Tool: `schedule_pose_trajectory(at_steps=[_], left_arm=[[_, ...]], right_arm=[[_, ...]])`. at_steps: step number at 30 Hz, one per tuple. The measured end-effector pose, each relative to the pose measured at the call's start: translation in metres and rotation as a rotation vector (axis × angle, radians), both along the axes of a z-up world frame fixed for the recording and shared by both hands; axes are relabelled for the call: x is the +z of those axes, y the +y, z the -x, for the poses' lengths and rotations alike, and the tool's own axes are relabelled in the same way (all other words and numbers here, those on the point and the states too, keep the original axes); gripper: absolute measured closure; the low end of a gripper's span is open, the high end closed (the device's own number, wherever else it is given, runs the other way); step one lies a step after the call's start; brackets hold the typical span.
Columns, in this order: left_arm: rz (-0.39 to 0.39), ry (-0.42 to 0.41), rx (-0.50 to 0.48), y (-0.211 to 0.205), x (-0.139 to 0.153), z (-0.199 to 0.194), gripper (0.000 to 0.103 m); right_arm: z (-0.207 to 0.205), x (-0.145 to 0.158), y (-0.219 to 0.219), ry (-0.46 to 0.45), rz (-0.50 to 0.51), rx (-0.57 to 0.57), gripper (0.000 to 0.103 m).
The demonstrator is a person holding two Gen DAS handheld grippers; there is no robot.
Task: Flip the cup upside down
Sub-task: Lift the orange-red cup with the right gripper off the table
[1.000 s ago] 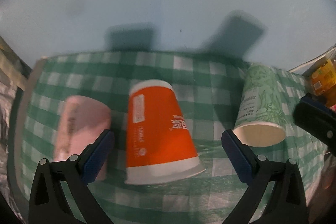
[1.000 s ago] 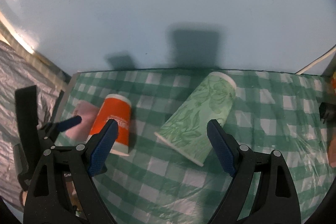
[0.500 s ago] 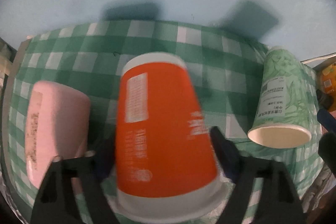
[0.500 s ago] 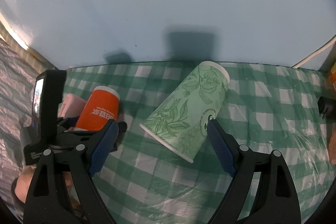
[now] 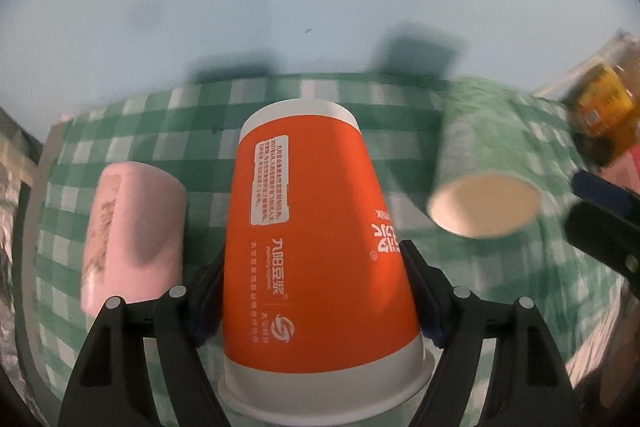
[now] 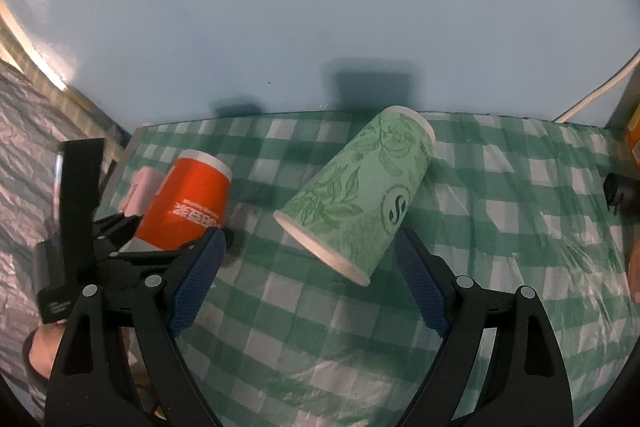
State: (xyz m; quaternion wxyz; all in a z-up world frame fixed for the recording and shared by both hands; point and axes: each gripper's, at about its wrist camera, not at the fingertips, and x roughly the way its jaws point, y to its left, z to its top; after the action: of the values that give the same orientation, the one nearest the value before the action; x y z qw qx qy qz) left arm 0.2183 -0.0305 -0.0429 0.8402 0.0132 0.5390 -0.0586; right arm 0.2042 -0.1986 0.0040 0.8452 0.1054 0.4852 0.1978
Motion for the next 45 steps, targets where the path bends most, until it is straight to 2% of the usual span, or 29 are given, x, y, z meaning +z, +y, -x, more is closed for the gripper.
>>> schedule_pose_trajectory(at_steps=[5, 10, 14, 16, 21, 25, 33, 35, 39, 45], left_arm=[[-0.014, -0.043, -0.111, -0.010, 0.011, 0.043, 0.024], [-0.005, -0.025, -0.206, -0.028, 0.003, 0.074, 0.024], [-0.008, -0.002, -0.249, -0.038, -0.006, 0.085, 0.024], [-0.023, 0.027, -0.246, -0.043, -0.012, 0.085, 0.024], [-0.006, 0.052, -0.250, -0.047, -0.023, 0.088, 0.024], [-0.022, 0.064, -0.247, -0.050, -0.028, 0.087, 0.024], [-0.037, 0.101, -0.232, -0.048, -0.031, 0.083, 0.023], [-0.044, 0.108, -0.225, -0.048, -0.029, 0.083, 0.020], [-0.031, 0.098, -0.219, -0.043, -0.017, 0.087, 0.019], [0.022, -0.001, -0.184, -0.023, 0.022, 0.098, 0.016]], right_arm=[[0.026, 0.007, -0.007, -0.026, -0.019, 0.019, 0.017], [0.055, 0.011, -0.011, -0.052, -0.010, 0.052, 0.017], [0.073, 0.001, -0.009, -0.048, 0.015, 0.073, 0.017], [0.076, -0.004, -0.010, -0.039, 0.022, 0.080, 0.017], [0.083, -0.016, -0.018, -0.014, 0.019, 0.076, 0.017], [0.083, -0.024, -0.022, 0.002, 0.008, 0.072, 0.017], [0.082, -0.027, -0.022, 0.010, -0.004, 0.075, 0.017], [0.083, -0.026, -0.023, 0.010, -0.009, 0.071, 0.017], [0.084, -0.022, -0.023, 0.005, -0.021, 0.068, 0.017], [0.086, -0.006, -0.021, -0.017, -0.041, 0.063, 0.017]])
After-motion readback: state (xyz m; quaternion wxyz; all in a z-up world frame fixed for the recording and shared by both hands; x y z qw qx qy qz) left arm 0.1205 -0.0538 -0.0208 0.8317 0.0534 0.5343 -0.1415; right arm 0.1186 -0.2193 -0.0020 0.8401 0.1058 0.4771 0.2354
